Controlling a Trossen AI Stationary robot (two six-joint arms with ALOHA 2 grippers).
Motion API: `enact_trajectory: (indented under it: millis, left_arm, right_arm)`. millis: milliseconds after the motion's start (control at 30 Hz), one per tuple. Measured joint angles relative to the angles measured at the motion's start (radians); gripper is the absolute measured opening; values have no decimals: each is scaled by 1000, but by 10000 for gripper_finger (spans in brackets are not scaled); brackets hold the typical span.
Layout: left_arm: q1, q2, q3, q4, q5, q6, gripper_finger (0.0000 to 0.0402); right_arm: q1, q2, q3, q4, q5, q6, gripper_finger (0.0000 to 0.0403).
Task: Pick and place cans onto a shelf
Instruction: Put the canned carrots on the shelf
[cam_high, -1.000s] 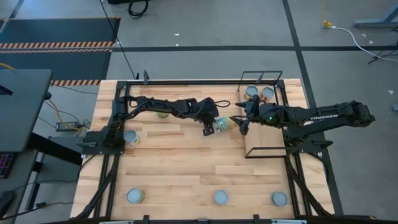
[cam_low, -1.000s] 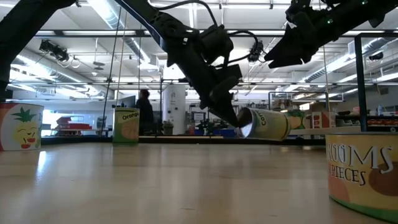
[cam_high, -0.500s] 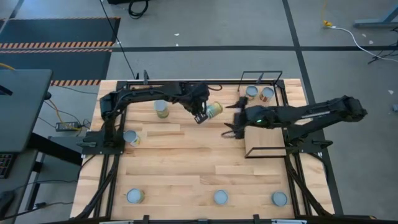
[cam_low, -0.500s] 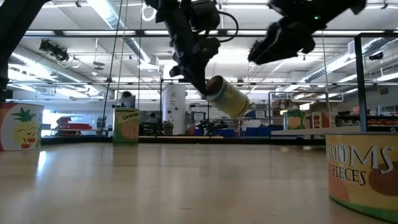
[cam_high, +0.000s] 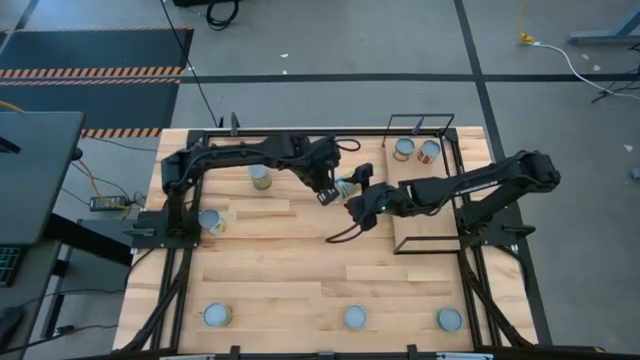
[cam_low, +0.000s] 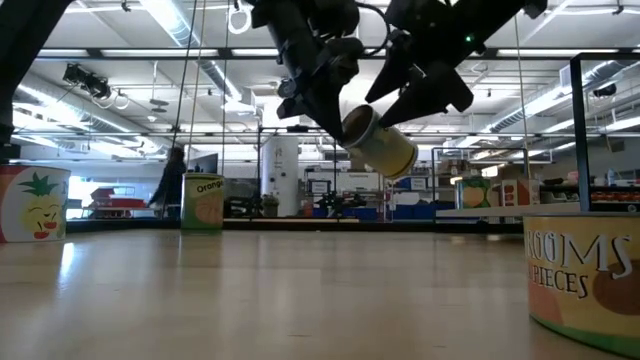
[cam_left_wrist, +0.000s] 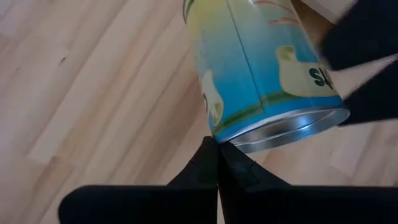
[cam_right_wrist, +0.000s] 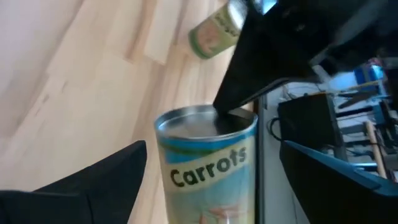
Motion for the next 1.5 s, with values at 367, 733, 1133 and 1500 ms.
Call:
enact_trajectory:
  millis: [367,733,1133,1500]
  left_arm:
    - [-45,0,0,22,-2,0,0]
    - [-50,-3,-1,32,-8,21,2]
    - [-57,-95,1,12,6,89,147]
    - [-189,-229,-8,6,-200,181,230]
  right_arm:
    - [-22,74,-1,53,-22,-19,376]
    - [-31,73,-2,89,-63,19,309]
    - [-36,-60,-51,27,-80,101,310]
    - [-183,-614,-479,108,-137,369,310]
